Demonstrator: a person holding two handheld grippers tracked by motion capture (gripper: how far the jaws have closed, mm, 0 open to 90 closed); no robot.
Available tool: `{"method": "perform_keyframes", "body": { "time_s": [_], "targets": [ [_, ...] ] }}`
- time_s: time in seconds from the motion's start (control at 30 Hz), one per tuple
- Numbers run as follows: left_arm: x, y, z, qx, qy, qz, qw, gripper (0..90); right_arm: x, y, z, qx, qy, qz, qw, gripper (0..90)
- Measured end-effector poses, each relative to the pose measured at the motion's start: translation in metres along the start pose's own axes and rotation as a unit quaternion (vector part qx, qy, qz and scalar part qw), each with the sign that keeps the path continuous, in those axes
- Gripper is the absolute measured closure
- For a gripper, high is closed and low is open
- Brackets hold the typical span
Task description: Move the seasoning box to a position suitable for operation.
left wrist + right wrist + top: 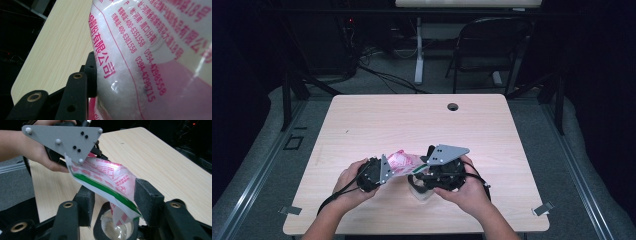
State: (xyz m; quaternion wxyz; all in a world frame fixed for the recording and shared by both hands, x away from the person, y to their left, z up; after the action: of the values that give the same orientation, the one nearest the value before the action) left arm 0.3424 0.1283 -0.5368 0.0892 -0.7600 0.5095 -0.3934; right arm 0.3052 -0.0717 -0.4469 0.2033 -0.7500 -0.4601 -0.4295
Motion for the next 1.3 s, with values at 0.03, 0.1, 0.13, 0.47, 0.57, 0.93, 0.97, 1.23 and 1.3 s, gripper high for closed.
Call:
{"method": "perform_keyframes", "body": {
  "time_s": [0.03,0.1,0.13,0.47,0.57,0.93,0.97,1.23,1.3],
  "targets": [
    [0.000,0.001,0.000,0.001,0.000,0.001,1.0000,64.2,0.000,-0.001,0.002,0.004,0.000,-0.001,1.0000,53.1],
    [0.000,0.002,0.000,0.003,-0.003,0.007,1.0000,64.2,0.000,-0.002,0.003,0.011,-0.001,-0.001,0.9999,54.4],
    [0.000,0.002,-0.001,0.003,-0.005,0.010,0.9999,64.3,0.001,-0.003,0.005,0.021,-0.004,-0.002,0.9998,59.1],
    [0.000,0.005,-0.003,0.010,0.001,0.017,0.9998,64.4,0.001,-0.004,0.005,0.056,0.004,0.018,0.9982,89.9],
    [0.000,0.005,-0.004,0.012,0.000,0.022,0.9997,64.4,0.001,-0.003,0.004,0.058,0.005,0.030,0.9979,90.0],
    [0.002,0.004,-0.008,0.041,0.010,0.032,0.9986,64.9,-0.004,0.008,0.004,0.062,0.010,0.091,0.9939,90.0],
    [0.002,0.004,-0.009,0.045,0.011,0.034,0.9984,64.9,-0.004,0.008,0.004,0.062,0.010,0.091,0.9939,90.0],
    [0.004,0.004,-0.012,0.080,0.012,0.052,0.9954,65.4,-0.007,0.016,0.004,0.045,0.015,0.116,0.9921,90.0],
    [0.005,0.004,-0.012,0.095,0.009,0.062,0.9935,65.4,-0.008,0.018,0.005,0.043,0.015,0.119,0.9918,90.0]
  ]
}}
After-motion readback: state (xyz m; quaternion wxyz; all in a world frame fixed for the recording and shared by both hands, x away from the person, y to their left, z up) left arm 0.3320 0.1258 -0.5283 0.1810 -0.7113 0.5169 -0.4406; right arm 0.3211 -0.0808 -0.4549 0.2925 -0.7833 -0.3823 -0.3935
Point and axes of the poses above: each handheld gripper's, and its own axes: z roughly forward along the jaws, x roughly out of its top, y roughly to its right, the point moved 4 cm from there along z, roughly forward along the jaws, and after that the axes turned 1 degree about x, right-handed, at the moved point
